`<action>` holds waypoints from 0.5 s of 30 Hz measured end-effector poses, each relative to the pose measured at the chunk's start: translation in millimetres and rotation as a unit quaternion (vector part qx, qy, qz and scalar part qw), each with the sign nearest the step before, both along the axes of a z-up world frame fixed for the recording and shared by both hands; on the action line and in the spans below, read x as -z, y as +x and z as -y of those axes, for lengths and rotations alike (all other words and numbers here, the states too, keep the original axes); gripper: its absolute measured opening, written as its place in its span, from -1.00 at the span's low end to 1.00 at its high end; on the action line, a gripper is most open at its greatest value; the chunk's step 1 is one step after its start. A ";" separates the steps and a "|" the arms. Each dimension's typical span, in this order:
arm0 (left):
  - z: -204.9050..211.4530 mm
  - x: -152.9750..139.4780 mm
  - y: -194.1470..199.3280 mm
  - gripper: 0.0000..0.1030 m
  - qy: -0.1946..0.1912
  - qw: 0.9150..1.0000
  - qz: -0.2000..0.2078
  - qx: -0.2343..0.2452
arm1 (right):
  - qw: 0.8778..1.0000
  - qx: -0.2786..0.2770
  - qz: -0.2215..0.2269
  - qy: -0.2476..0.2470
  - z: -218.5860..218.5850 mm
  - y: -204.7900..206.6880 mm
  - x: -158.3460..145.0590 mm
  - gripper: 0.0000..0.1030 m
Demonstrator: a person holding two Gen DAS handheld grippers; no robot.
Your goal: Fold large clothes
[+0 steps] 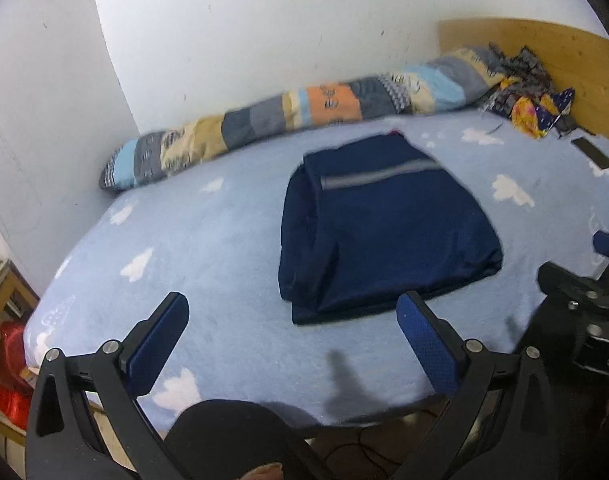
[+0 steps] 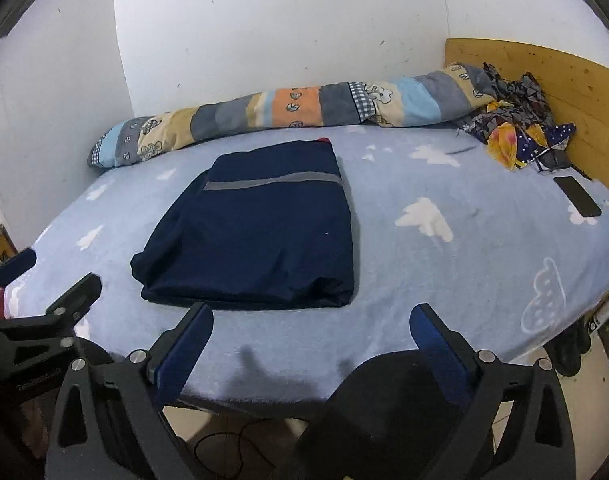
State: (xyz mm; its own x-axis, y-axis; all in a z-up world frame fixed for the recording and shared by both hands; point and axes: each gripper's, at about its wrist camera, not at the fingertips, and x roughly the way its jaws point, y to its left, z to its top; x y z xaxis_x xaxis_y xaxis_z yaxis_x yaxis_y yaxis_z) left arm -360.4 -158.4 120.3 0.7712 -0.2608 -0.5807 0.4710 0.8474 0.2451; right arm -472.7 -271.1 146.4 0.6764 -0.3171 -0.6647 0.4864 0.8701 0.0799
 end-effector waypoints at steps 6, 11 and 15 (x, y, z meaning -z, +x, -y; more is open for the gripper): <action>7.1 32.2 33.1 1.00 0.028 0.992 -0.126 0.006 | 0.999 -0.015 -0.041 -0.005 -7.8 15.2 14.1 0.94; 0.7 34.3 37.7 1.00 0.017 0.990 -0.141 -0.005 | 0.999 -0.013 -0.048 0.001 -7.0 17.8 18.8 0.94; -0.5 33.2 37.6 1.00 0.016 0.990 -0.138 -0.012 | 0.998 -0.016 -0.054 -0.001 -7.1 19.2 20.0 0.94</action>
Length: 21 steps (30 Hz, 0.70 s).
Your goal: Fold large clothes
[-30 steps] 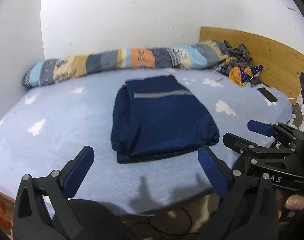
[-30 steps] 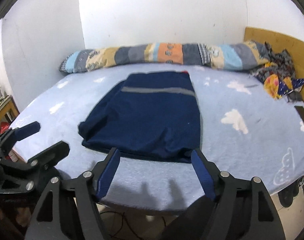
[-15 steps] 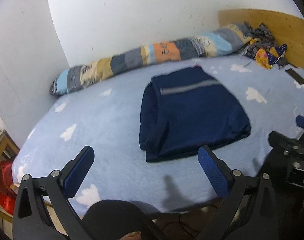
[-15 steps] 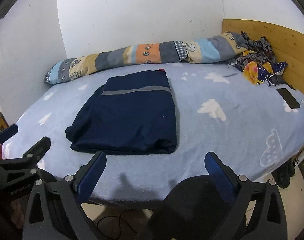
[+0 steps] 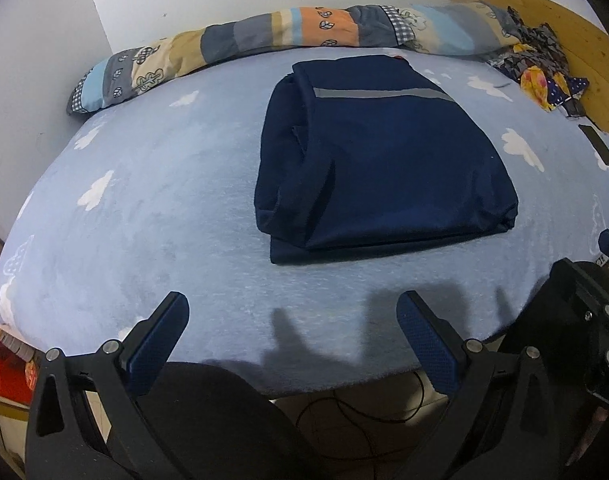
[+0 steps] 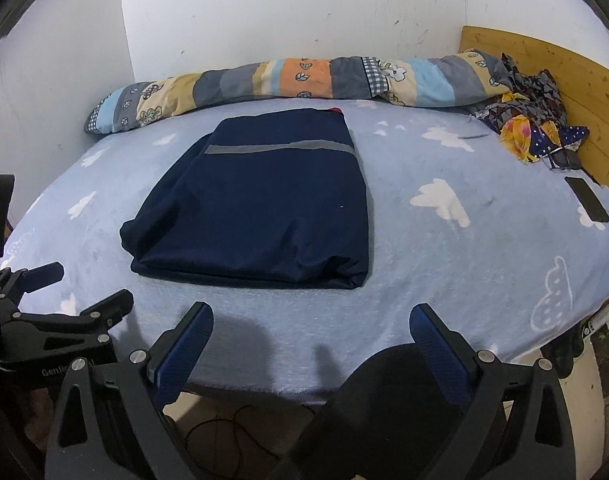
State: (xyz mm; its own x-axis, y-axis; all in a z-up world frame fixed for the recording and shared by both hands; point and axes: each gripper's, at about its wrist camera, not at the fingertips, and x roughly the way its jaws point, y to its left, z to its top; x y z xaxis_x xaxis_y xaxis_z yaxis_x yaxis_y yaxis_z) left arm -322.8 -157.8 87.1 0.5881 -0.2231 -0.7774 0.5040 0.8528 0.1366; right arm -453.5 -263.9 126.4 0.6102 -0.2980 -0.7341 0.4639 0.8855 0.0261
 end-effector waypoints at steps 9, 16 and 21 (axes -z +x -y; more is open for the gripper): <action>4.6 1.3 0.3 1.00 0.008 1.000 0.007 0.000 | 1.000 -0.003 -0.005 -0.004 -1.7 1.0 0.7 0.94; 6.7 1.6 -2.0 1.00 0.012 1.000 0.015 0.000 | 1.000 -0.003 -0.003 -0.004 -1.8 0.8 -0.1 0.94; 6.7 1.4 -2.8 1.00 0.014 1.000 0.018 0.000 | 1.000 -0.004 -0.004 -0.007 -2.1 -0.1 -1.4 0.94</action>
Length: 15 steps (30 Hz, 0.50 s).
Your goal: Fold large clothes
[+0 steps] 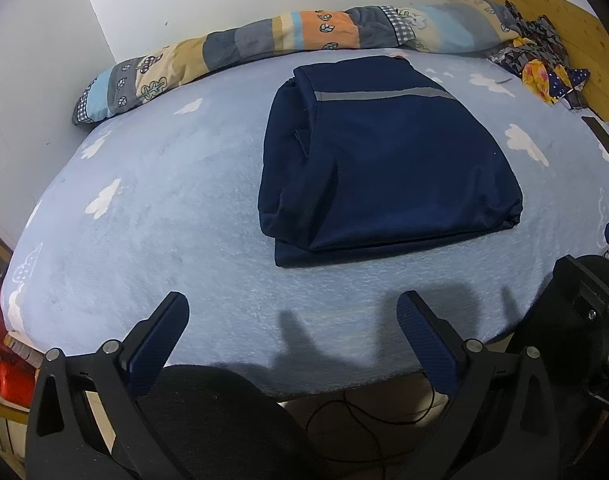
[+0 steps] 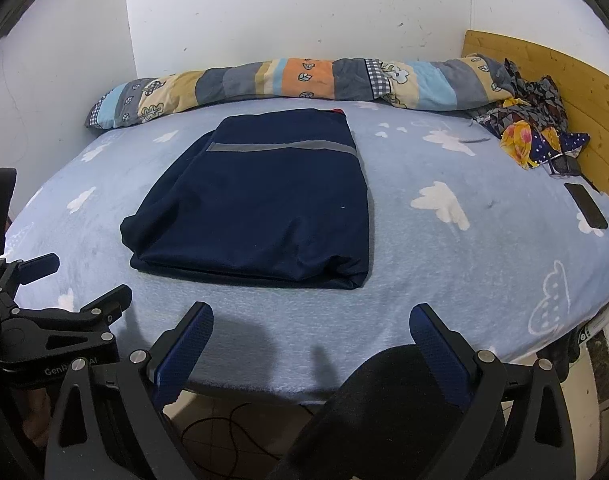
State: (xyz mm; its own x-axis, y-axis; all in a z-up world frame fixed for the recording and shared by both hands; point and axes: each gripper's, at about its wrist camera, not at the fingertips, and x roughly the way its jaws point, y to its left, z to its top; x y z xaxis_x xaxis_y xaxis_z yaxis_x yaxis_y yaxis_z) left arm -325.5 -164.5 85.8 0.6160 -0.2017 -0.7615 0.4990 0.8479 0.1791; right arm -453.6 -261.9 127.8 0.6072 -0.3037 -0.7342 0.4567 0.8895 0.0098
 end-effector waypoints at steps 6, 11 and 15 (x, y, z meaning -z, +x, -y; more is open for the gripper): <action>-0.4 -0.4 0.0 1.00 -0.002 1.000 -0.001 0.001 | 1.000 0.000 -0.002 -0.001 -0.8 0.4 0.2 0.94; -0.5 -0.8 -0.2 1.00 -0.002 1.000 -0.001 0.000 | 1.000 -0.002 -0.005 -0.004 0.2 0.3 1.3 0.94; -0.5 -0.8 -0.3 1.00 -0.001 1.000 -0.002 0.000 | 1.000 -0.003 -0.006 -0.004 0.9 0.3 1.7 0.94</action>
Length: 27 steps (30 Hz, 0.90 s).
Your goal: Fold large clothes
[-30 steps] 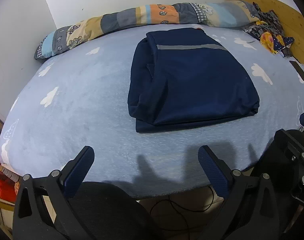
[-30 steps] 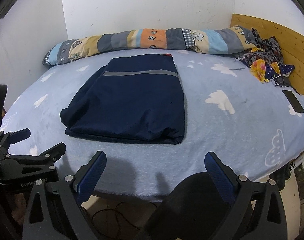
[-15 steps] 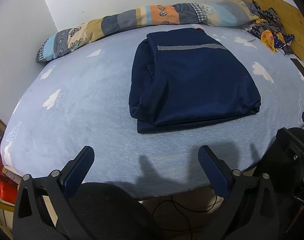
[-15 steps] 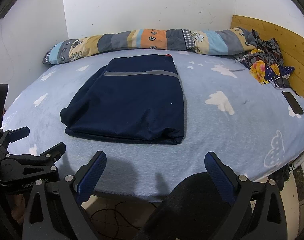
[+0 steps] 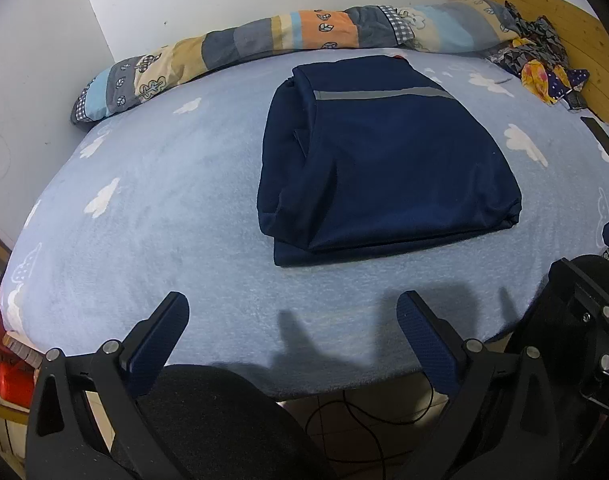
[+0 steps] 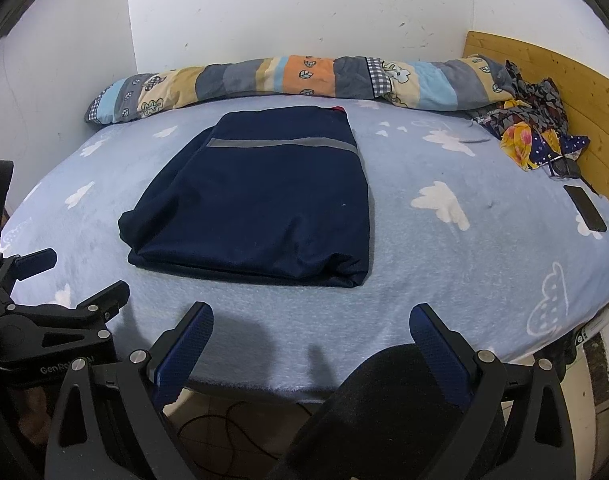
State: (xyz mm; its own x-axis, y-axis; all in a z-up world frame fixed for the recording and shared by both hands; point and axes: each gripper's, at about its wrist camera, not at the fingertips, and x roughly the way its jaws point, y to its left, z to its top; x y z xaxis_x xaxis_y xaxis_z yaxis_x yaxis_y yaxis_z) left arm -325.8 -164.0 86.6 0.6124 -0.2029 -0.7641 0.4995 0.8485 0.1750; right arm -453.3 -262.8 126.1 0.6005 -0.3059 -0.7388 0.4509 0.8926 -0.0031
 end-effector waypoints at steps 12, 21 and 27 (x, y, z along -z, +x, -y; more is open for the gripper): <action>-0.1 -0.6 -0.1 1.00 -0.001 1.000 0.001 -0.001 | 1.000 -0.002 0.000 -0.001 1.9 0.0 1.4 0.94; -0.6 -0.6 -0.2 1.00 -0.003 1.000 0.000 0.000 | 1.000 -0.002 -0.001 -0.002 2.2 0.6 1.4 0.94; 0.1 -1.2 -0.5 1.00 -0.004 1.000 0.000 0.000 | 1.000 -0.002 -0.002 -0.002 1.9 0.7 1.4 0.94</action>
State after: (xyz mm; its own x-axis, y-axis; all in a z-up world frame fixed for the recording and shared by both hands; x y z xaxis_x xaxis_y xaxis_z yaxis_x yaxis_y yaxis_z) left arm -326.3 -164.1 87.8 0.6129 -0.2084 -0.7622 0.4987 0.8502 0.1685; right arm -452.6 -264.7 124.6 0.5990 -0.3067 -0.7397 0.4482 0.8939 -0.0077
